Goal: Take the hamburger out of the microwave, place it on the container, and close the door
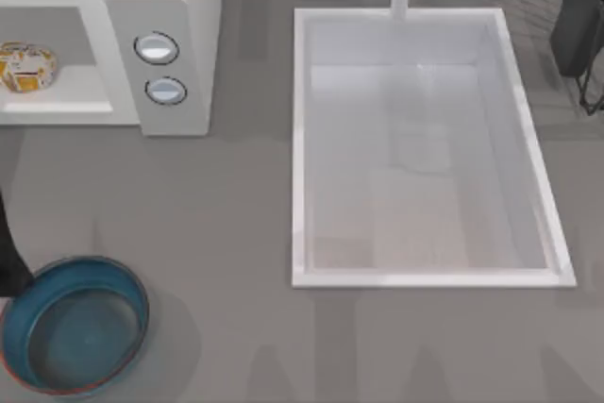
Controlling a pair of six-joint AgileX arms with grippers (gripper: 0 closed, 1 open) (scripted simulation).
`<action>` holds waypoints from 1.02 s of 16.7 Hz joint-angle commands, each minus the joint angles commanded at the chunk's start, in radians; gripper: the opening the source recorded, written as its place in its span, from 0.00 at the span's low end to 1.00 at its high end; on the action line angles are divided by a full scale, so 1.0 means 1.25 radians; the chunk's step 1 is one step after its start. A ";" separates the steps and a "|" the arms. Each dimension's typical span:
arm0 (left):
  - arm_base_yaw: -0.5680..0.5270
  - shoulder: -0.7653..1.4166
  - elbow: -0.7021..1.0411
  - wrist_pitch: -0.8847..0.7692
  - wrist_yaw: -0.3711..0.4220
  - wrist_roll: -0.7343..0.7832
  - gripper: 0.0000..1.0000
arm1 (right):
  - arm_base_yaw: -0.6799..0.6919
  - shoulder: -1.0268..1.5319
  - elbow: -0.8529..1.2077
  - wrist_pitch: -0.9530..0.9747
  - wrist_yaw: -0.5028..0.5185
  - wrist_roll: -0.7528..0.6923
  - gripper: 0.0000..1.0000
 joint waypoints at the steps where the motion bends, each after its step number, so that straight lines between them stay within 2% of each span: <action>1: 0.003 0.041 0.020 0.022 0.003 0.001 1.00 | 0.000 0.000 0.000 0.000 0.000 0.000 1.00; 6: 0.021 0.366 0.161 0.177 0.027 0.011 1.00 | 0.000 0.000 0.000 0.000 0.000 0.000 1.00; 17: 0.073 1.371 0.557 0.615 0.093 0.037 1.00 | 0.000 0.000 0.000 0.000 0.000 0.000 1.00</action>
